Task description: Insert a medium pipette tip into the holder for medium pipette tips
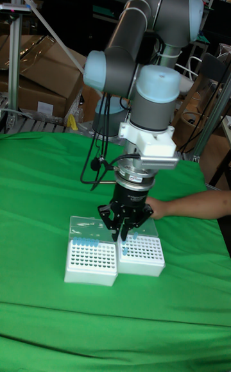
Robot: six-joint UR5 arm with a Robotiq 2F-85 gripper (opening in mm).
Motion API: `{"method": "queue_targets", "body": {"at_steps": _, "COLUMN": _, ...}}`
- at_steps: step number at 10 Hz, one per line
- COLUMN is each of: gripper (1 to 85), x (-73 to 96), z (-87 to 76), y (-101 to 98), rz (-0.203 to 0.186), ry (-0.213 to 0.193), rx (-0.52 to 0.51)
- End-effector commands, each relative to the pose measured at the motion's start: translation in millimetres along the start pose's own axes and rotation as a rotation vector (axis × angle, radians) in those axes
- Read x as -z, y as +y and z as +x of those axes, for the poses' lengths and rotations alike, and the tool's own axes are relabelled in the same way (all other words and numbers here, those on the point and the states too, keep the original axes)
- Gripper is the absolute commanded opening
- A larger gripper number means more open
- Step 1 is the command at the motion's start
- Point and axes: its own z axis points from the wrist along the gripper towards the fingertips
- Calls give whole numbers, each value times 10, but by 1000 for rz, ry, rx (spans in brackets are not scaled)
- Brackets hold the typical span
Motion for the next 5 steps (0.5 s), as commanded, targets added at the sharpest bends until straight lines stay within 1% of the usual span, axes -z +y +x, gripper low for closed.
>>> {"method": "queue_targets", "body": {"at_steps": 1, "gripper": 247, "x": -31, "z": -137, "y": 187, "rz": -9, "ry": -2, "rx": -46}}
{"method": "queue_targets", "body": {"at_steps": 3, "gripper": 247, "x": -80, "z": -209, "y": 200, "rz": -4, "ry": -9, "rx": -44}}
{"method": "queue_targets", "body": {"at_steps": 5, "gripper": 247, "x": -115, "z": -229, "y": 155, "rz": 10, "ry": -15, "rx": -33}}
